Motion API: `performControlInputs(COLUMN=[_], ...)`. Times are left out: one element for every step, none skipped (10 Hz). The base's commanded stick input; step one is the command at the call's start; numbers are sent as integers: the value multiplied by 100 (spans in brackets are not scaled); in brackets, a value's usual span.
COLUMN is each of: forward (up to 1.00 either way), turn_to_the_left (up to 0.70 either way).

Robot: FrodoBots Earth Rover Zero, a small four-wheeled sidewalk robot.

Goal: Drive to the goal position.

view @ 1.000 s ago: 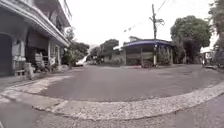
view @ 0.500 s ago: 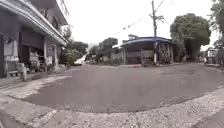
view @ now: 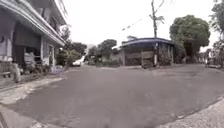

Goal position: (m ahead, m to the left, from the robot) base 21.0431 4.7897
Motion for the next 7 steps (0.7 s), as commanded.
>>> performControlInputs(forward=[70, 70, 70, 70, 70, 70, 70], turn_to_the_left=[0, 0, 0, 0, 0, 0, 0])
